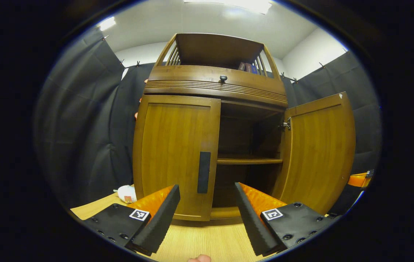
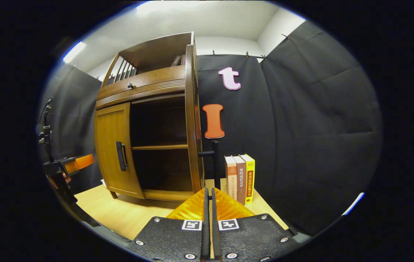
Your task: Open the right door of the double-door shoe cabinet with the right hand, and open the left door with the left hand.
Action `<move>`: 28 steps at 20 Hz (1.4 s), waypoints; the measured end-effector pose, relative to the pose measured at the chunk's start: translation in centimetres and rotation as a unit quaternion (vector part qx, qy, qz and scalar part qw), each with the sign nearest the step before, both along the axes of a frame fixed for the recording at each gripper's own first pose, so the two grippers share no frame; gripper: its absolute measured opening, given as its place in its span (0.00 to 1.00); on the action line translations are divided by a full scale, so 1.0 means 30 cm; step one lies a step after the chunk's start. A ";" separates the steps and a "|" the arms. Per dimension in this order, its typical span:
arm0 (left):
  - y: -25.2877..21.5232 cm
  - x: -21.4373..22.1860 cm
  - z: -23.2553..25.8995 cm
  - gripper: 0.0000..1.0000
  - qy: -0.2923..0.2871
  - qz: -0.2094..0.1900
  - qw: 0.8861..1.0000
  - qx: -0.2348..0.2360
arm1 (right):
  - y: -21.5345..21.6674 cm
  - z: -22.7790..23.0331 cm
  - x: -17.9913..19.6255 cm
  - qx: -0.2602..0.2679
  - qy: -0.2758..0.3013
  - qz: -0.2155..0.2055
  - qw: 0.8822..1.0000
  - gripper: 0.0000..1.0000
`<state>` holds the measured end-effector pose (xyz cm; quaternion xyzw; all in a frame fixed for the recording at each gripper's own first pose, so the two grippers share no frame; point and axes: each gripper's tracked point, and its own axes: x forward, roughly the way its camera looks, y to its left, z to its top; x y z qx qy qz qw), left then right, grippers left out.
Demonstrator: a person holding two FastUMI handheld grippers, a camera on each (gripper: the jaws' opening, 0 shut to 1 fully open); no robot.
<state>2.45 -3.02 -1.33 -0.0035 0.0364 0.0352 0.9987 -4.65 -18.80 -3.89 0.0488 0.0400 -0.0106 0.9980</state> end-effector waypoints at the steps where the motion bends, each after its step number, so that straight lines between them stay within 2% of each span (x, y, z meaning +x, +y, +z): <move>1: 0.011 0.033 0.005 0.97 0.000 -0.004 1.000 0.004 | 0.000 -0.011 -0.005 -0.004 0.004 -0.006 1.000 0.00; 3: 0.029 0.102 0.035 0.94 -0.005 -0.012 1.000 0.019 | 0.002 -0.022 -0.014 -0.024 0.010 -0.013 1.000 0.20; 4: 0.040 0.140 0.041 0.96 -0.007 -0.013 1.000 0.025 | -0.004 -0.015 -0.018 -0.034 0.008 -0.017 0.999 0.31; 7: 0.048 0.240 0.031 0.94 -0.001 -0.019 1.000 0.024 | -0.010 -0.014 -0.036 -0.027 0.003 -0.033 0.999 0.68; 9: 0.050 0.304 0.021 0.94 0.001 -0.022 0.999 0.026 | -0.015 0.006 -0.037 -0.021 -0.004 -0.038 0.999 0.81; 11: 0.051 0.364 0.003 0.97 0.010 -0.022 0.999 0.033 | -0.016 0.027 -0.045 -0.019 -0.014 -0.037 0.999 0.87; 13: 0.048 0.414 -0.026 0.94 0.016 -0.020 0.999 0.030 | -0.026 0.033 -0.047 -0.012 -0.018 -0.042 0.999 0.88; 14: 0.050 0.435 -0.040 0.94 0.019 -0.020 0.999 0.026 | -0.031 0.031 -0.052 -0.009 -0.018 -0.046 0.999 0.94; 15: 0.053 0.453 -0.051 0.96 0.020 -0.019 0.999 0.021 | -0.033 0.036 -0.056 -0.005 -0.022 -0.048 0.999 0.88; 17: 0.058 0.485 -0.064 0.94 0.017 -0.020 1.000 0.016 | -0.025 0.035 -0.060 -0.004 -0.018 -0.045 0.999 0.88; 19: 0.074 0.525 -0.103 0.96 0.026 -0.011 0.999 0.018 | -0.037 0.044 -0.079 -0.025 -0.016 -0.051 0.998 0.88; 21: 0.086 0.563 -0.150 0.94 0.045 -0.003 0.999 0.013 | -0.035 0.061 -0.091 -0.046 -0.019 -0.054 0.997 0.88; 23: 0.083 0.591 -0.174 0.94 0.051 0.004 0.999 0.007 | -0.034 0.069 -0.085 -0.052 -0.022 -0.055 0.997 0.88; 24: 0.085 0.601 -0.185 0.99 0.050 0.006 0.999 0.007 | -0.038 0.070 -0.081 -0.051 -0.023 -0.056 0.997 0.88; 28: 0.072 0.605 -0.192 0.91 0.039 -0.002 0.999 0.019 | -0.046 0.078 -0.069 -0.049 -0.030 -0.058 0.997 0.88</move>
